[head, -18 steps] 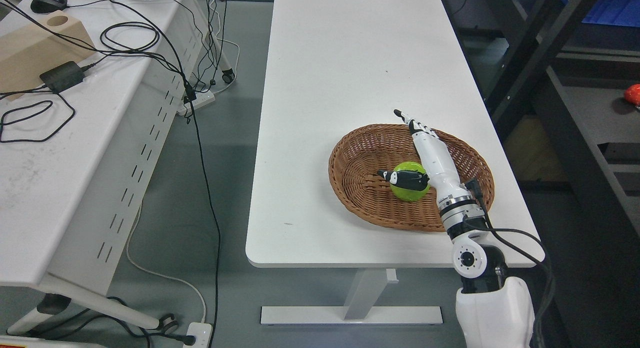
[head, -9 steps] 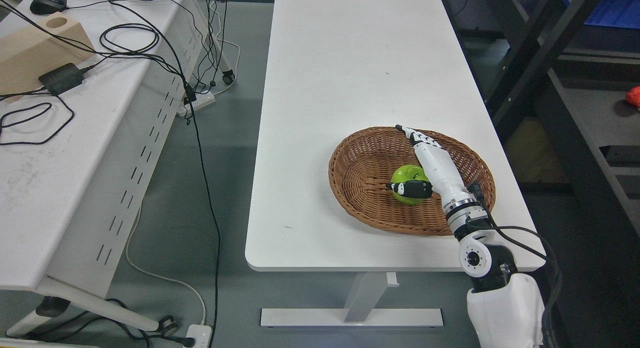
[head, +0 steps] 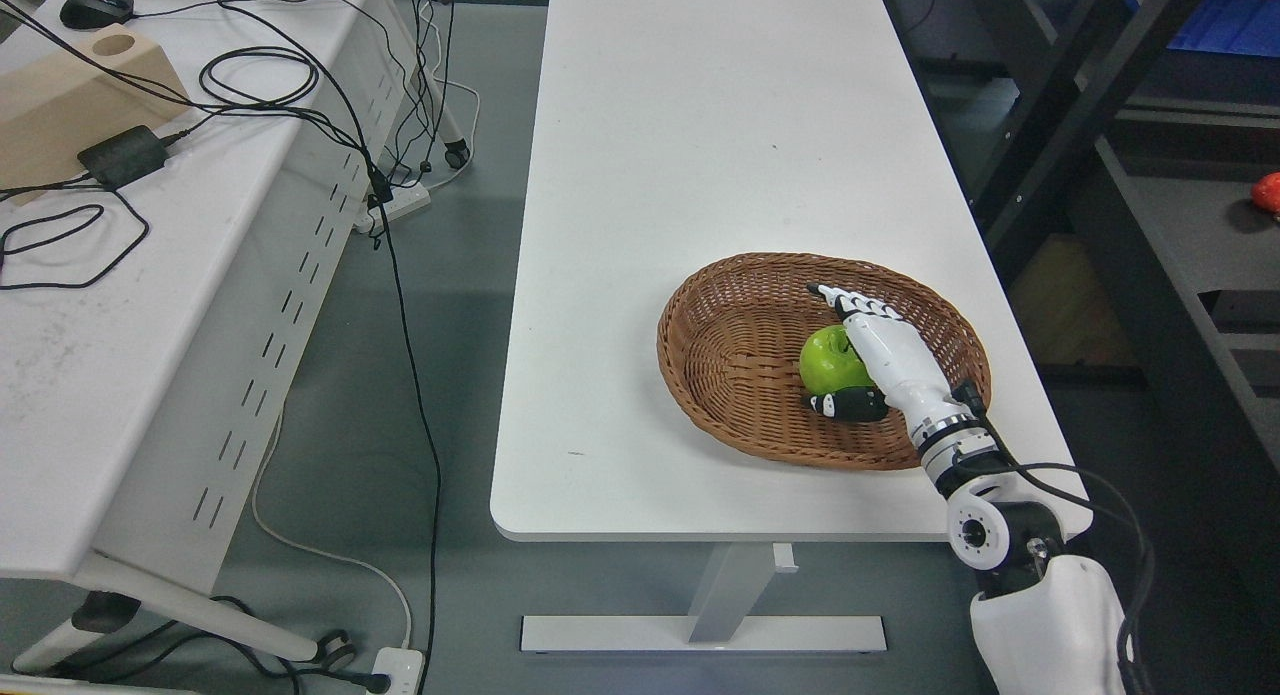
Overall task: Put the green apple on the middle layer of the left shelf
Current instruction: 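Close the right hand fingers around the green apple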
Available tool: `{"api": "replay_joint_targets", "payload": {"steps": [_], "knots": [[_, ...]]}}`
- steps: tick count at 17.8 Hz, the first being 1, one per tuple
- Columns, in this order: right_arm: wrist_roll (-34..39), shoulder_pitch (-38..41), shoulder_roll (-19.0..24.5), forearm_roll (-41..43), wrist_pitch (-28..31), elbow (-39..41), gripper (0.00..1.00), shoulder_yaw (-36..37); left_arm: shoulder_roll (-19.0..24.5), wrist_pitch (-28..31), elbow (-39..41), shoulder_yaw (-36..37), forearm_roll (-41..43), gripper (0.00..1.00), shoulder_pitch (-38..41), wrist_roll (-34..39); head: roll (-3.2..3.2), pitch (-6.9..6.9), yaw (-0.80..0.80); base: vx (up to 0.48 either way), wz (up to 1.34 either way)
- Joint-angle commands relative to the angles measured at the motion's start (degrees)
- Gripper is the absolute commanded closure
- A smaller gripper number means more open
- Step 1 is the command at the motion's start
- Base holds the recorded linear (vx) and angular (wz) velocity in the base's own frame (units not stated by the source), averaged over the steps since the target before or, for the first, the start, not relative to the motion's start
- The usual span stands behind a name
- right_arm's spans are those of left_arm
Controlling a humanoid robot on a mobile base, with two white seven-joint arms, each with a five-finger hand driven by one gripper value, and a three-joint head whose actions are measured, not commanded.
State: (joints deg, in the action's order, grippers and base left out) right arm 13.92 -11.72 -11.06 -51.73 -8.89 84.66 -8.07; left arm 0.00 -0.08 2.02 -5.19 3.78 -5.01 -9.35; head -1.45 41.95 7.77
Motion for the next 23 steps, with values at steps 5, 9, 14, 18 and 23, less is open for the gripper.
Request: {"api": "replay_joint_targets", "payload": {"steps": [5,9,14,18,23], "knots": [[0.0,1.3,-3.4,0.7,-2.8,-0.9,0.68,-1.9,1.0,0.0,0.0,0.0,0.0,0.00,0.0,0.0,0.00,0.00,0.00,0.000,0.00],[4.2,2.1,-2.8,4.9,-6.0,-0.8,1.00,0.8,1.0,0.0,0.0,0.0,0.0,0.00,0.0,0.0,0.00,0.00,0.00,0.000,0.00],[4.1,1.6,-2.6,11.4,-6.3,0.0,0.99,6.3,1.0,0.0,0.0,0.0,0.0,0.00,0.0,0.0,0.00,0.00,0.00,0.000,0.00],[2.0,1.2,-2.6,20.8,-6.2,1.6,0.97,13.4,1.0,0.0,0.0,0.0,0.0,0.00,0.0,0.0,0.00,0.00,0.00,0.000,0.00],[0.7,1.9,-2.4,29.8,-8.5,2.9,0.97,21.1,1.0,0.0,0.0,0.0,0.0,0.00,0.0,0.0,0.00,0.00,0.00,0.000,0.00]]}}
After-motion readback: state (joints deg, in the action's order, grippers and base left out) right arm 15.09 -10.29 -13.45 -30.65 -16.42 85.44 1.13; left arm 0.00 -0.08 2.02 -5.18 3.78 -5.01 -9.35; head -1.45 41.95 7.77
